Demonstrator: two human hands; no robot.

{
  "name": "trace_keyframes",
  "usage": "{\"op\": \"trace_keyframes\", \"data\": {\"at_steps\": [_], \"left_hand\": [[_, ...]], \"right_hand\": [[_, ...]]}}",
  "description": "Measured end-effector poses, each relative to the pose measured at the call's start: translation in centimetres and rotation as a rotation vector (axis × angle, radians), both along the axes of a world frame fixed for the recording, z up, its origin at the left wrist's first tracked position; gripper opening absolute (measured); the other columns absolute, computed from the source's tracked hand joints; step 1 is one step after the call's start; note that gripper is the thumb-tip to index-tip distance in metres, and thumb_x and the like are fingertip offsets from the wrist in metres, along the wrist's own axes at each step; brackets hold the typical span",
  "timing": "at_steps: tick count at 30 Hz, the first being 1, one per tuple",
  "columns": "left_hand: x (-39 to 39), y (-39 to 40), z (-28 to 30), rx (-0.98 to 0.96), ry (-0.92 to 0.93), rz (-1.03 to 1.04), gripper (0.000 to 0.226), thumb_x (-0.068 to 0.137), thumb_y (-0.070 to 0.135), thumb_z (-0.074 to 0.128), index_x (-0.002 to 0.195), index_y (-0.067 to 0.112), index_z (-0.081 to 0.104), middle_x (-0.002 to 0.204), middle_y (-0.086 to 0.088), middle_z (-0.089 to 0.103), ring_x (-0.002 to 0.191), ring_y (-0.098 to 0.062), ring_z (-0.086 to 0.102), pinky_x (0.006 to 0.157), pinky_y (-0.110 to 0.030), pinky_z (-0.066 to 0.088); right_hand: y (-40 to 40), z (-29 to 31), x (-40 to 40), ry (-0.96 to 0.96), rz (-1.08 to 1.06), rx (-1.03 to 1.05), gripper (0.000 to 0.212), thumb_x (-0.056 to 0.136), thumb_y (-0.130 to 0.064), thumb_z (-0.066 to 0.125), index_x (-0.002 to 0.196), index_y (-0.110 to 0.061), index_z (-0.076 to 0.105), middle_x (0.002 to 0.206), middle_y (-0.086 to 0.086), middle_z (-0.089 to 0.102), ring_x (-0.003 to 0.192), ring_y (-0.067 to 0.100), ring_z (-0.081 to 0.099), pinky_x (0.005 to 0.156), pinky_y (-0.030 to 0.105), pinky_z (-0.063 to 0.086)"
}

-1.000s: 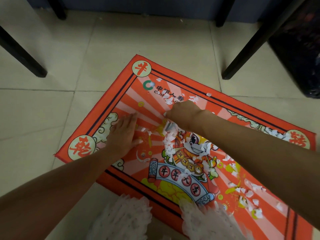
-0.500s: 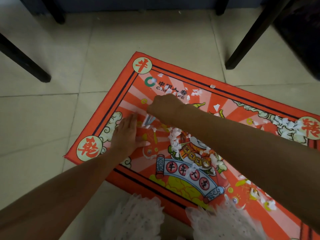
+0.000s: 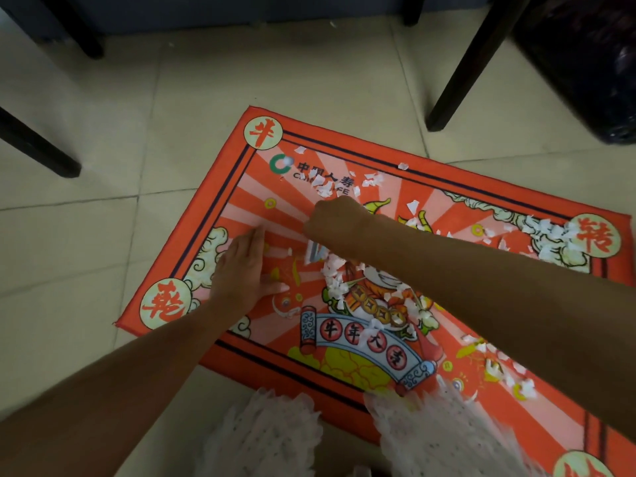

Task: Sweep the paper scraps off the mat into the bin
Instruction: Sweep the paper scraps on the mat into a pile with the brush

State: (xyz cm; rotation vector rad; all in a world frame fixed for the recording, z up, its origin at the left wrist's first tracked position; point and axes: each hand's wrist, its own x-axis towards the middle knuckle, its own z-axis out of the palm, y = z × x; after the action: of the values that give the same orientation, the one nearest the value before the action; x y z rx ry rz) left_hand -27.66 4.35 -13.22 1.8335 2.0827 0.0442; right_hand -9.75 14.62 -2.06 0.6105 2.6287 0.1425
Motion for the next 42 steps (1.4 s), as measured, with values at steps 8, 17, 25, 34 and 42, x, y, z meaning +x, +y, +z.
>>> {"op": "trace_keyframes", "data": {"at_steps": [8, 17, 25, 34, 42], "left_hand": [[0.7, 0.4, -0.3, -0.03, 0.025, -0.042, 0.127, 0.065, 0.062, 0.075, 0.155, 0.014, 0.0, 0.159, -0.012, 0.016, 0.146, -0.032, 0.017, 0.113, -0.052, 0.03], [0.3, 0.2, -0.5, -0.027, -0.006, -0.016, 0.126, 0.063, 0.065, 0.075, 0.155, 0.016, 0.003, 0.159, -0.01, 0.017, 0.146, -0.031, 0.017, 0.113, -0.052, 0.03], [0.3, 0.3, -0.2, -0.04, 0.005, -0.035, 0.128, 0.064, 0.063, 0.076, 0.155, 0.017, -0.002, 0.16, -0.009, 0.015, 0.147, -0.03, 0.016, 0.113, -0.054, 0.03], [0.5, 0.7, 0.1, -0.036, 0.001, -0.062, 0.126, 0.066, 0.064, 0.074, 0.155, 0.017, -0.002, 0.16, -0.011, 0.016, 0.146, -0.032, 0.018, 0.112, -0.053, 0.032], [-0.1, 3.1, -0.5, 0.03, 0.036, -0.02, 0.086, 0.089, 0.067, 0.026, 0.156, 0.017, 0.001, 0.159, -0.011, 0.021, 0.146, -0.029, 0.019, 0.115, -0.048, 0.029]], "right_hand": [[1.2, 0.7, 3.0, 0.0, -0.077, -0.002, 0.042, 0.096, -0.003, 0.048, 0.136, -0.015, 0.047, 0.114, 0.011, 0.057, 0.096, 0.026, 0.061, 0.066, 0.031, 0.043], [0.6, -0.7, -1.6, 0.14, -0.097, -0.022, 0.038, 0.095, -0.005, 0.051, 0.132, -0.014, 0.05, 0.12, 0.011, 0.057, 0.111, 0.026, 0.054, 0.07, 0.033, 0.039], [0.1, -0.1, -1.5, 0.054, -0.017, -0.032, 0.034, 0.097, -0.006, 0.048, 0.131, -0.011, 0.048, 0.123, 0.01, 0.056, 0.118, 0.027, 0.052, 0.078, 0.034, 0.043], [2.0, 1.0, 1.6, 0.061, -0.104, -0.004, 0.038, 0.094, -0.002, 0.048, 0.131, -0.012, 0.051, 0.113, 0.011, 0.058, 0.09, 0.024, 0.058, 0.065, 0.031, 0.041], [5.8, 1.0, 0.4, 0.116, -0.272, 0.038, 0.045, 0.095, -0.004, 0.049, 0.136, -0.022, 0.048, 0.12, 0.011, 0.056, 0.1, 0.026, 0.056, 0.066, 0.031, 0.038]]}}
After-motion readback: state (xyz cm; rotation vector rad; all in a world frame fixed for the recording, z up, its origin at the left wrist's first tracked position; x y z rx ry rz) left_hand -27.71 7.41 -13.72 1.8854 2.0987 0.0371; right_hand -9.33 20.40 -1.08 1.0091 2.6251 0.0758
